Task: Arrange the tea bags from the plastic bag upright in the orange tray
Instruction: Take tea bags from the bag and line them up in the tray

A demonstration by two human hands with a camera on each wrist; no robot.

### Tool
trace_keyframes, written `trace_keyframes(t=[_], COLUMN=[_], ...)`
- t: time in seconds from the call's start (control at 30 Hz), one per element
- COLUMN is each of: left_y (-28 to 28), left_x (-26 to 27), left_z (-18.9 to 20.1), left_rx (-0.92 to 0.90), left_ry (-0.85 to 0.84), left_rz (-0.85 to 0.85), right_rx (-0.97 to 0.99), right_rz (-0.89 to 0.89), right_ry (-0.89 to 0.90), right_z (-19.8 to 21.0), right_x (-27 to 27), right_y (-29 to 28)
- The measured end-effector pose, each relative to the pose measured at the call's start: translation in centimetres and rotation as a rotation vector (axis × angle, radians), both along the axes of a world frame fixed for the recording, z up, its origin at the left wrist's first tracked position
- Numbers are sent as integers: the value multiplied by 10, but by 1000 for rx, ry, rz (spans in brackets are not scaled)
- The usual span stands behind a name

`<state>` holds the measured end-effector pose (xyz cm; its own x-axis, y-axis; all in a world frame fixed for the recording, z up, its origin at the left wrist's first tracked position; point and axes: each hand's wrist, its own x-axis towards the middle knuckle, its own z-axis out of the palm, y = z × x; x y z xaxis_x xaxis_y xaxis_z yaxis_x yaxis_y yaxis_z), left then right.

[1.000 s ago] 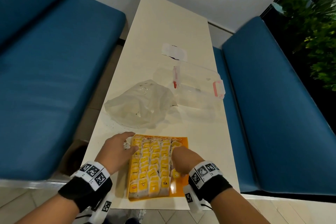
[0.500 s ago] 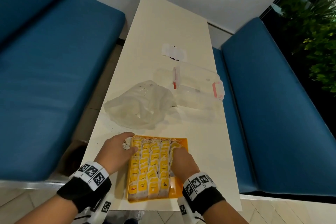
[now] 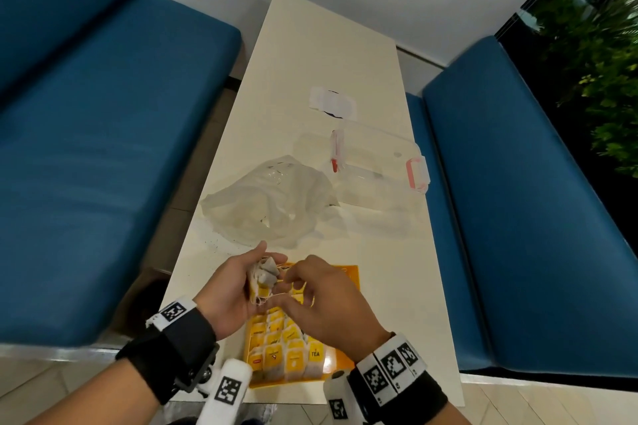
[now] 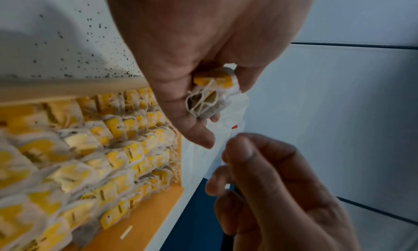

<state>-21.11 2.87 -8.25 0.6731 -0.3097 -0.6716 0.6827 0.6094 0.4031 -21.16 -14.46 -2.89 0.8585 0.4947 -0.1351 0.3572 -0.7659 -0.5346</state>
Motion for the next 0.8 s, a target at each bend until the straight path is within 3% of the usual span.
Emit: trace_keyframes(t=[0.17, 0.8], left_y=[-8, -9], left_x=[-1, 2], left_z=[3, 9], left_rx=[-68, -83], left_ry=[15, -8], left_rz=[64, 29], right_rx=[-30, 102], right_rz=[87, -83], right_ry=[-56, -109], right_z=[-2, -5], right_x=[-2, 8], right_y=[14, -4])
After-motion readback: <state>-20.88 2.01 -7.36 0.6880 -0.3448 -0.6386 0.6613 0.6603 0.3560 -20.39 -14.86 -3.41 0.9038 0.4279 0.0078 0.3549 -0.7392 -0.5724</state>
